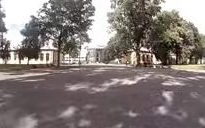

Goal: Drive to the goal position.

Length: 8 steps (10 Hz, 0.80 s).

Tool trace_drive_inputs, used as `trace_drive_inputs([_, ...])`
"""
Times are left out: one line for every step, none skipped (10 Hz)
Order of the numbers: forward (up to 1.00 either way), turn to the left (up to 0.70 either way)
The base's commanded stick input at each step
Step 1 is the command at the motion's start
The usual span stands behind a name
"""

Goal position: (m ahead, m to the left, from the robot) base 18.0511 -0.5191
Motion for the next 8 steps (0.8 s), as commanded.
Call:
trace_drive_inputs([0.70, 0.00])
trace_drive_inputs([0.70, 0.00])
trace_drive_inputs([0.70, 0.00])
trace_drive_inputs([0.70, 0.00])
trace_drive_inputs([0.70, 0.00])
trace_drive_inputs([0.70, 0.00])
trace_drive_inputs([0.70, 0.00])
trace_drive_inputs([0.70, 0.00])
